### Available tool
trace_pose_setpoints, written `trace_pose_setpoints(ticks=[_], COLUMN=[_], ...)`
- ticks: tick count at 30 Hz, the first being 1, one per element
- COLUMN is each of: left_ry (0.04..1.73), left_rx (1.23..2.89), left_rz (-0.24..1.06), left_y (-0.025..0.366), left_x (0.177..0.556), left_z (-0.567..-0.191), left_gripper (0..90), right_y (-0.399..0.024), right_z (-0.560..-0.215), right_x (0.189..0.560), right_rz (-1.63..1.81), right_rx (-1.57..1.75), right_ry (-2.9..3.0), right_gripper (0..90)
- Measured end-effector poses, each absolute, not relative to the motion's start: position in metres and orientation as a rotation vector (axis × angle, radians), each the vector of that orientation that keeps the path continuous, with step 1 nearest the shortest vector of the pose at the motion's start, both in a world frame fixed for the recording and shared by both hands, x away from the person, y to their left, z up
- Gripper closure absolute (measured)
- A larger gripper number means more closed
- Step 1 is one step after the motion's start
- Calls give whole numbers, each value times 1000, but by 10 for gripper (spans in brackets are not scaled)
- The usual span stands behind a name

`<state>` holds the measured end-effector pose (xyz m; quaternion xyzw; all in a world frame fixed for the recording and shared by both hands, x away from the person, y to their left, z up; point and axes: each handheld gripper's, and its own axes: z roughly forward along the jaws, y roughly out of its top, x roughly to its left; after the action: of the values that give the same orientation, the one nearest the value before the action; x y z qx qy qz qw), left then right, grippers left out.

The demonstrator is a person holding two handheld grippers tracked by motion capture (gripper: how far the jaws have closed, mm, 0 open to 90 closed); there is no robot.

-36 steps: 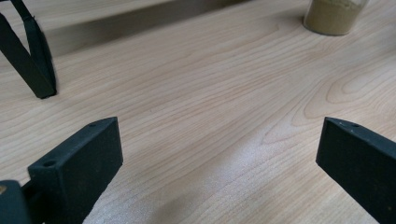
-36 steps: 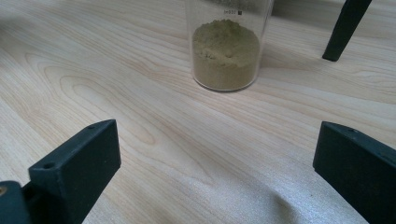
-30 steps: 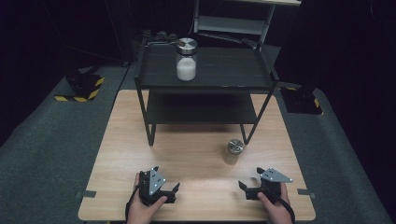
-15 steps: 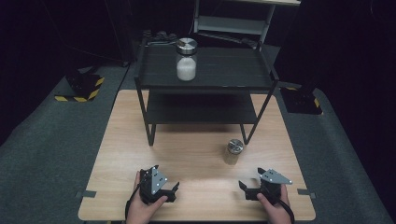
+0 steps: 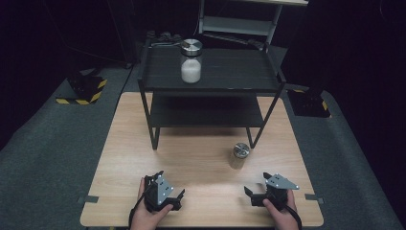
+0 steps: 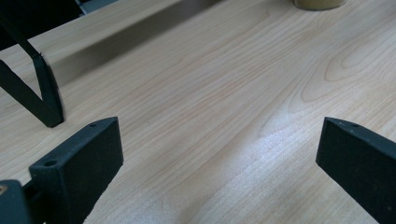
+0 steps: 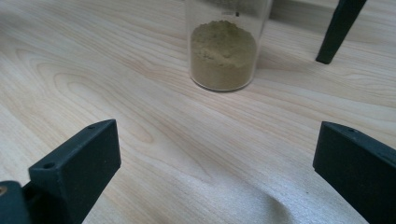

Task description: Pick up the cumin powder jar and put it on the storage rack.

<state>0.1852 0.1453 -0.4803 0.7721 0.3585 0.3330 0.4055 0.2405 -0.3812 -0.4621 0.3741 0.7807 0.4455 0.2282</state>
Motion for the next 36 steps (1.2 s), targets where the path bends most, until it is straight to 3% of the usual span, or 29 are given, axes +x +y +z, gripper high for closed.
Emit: trace_pose_setpoints(ticks=[36], left_ry=[957], left_rx=[1884], left_rz=[729], left_y=[163], left_x=[192], left_z=[-480], left_gripper=[10], right_y=[-380], right_z=[-451], right_x=[219], right_rz=[1317], right_rx=[1003], right_ry=[2052], right_gripper=[4])
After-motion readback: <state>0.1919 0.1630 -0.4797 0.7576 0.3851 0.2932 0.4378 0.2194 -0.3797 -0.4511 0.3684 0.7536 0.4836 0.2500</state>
